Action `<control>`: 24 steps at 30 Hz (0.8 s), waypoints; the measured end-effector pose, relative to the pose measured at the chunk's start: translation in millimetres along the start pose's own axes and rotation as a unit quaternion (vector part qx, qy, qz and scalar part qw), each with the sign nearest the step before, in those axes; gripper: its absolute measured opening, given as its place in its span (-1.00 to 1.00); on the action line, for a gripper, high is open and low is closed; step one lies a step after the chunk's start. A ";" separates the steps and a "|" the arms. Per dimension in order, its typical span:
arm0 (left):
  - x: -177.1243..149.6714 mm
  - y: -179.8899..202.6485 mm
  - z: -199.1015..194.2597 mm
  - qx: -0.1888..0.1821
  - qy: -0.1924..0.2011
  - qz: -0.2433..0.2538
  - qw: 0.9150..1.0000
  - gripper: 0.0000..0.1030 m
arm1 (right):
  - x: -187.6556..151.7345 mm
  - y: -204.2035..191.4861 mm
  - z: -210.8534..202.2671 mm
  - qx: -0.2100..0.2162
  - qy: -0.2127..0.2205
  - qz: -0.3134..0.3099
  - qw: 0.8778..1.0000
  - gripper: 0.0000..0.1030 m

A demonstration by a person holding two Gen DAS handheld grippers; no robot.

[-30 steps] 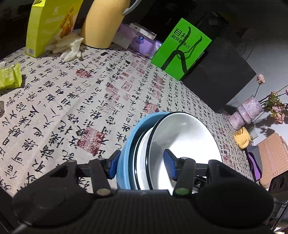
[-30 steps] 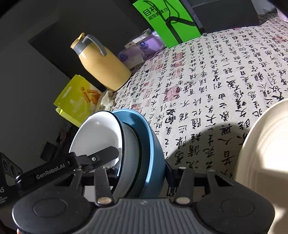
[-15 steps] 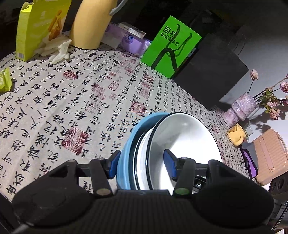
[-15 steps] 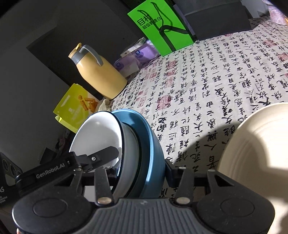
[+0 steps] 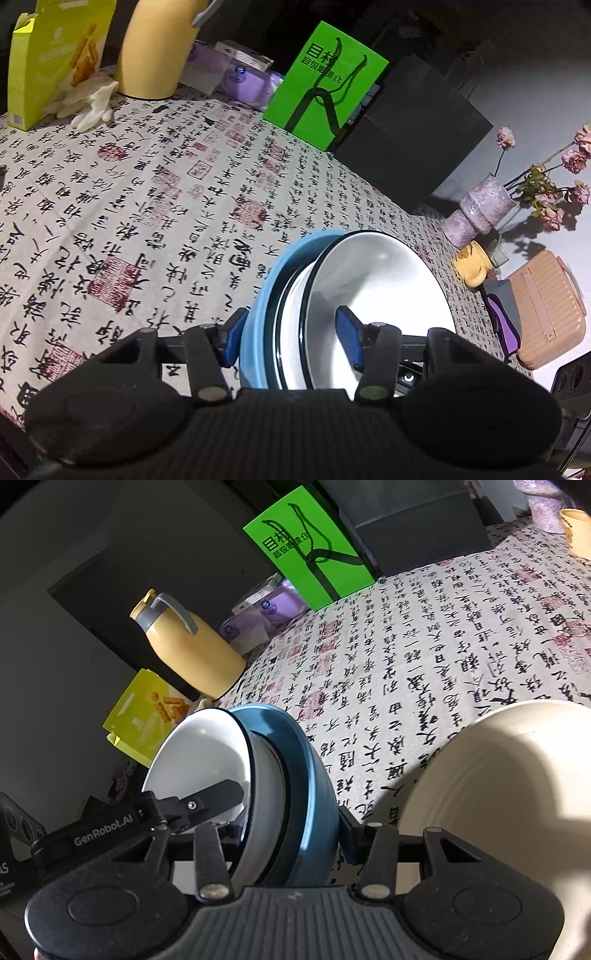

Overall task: Organize plates and bowls
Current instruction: 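Carry the blue bowl onto the stack of cream plates with both grippers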

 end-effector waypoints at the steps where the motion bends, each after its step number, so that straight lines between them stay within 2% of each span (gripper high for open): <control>1: -0.4 2.3 0.2 -0.001 0.000 0.001 1.000 0.00 | 0.7 1.3 -1.7 0.000 0.001 0.001 1.000 -0.13; 24: -13.1 65.7 17.2 -0.026 -0.019 0.037 0.999 0.00 | 14.8 44.6 -45.9 -0.013 0.037 0.030 0.999 -0.13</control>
Point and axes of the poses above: each gripper's, at about its wrist camera, not at the fingertips, and z roughly the way its jaws point, y to its right, x to its top, the point moved 10 cm from there along z, roughly the way its jaws point, and after that the axes turned 6 degrees about z, right-handed, at the moved point
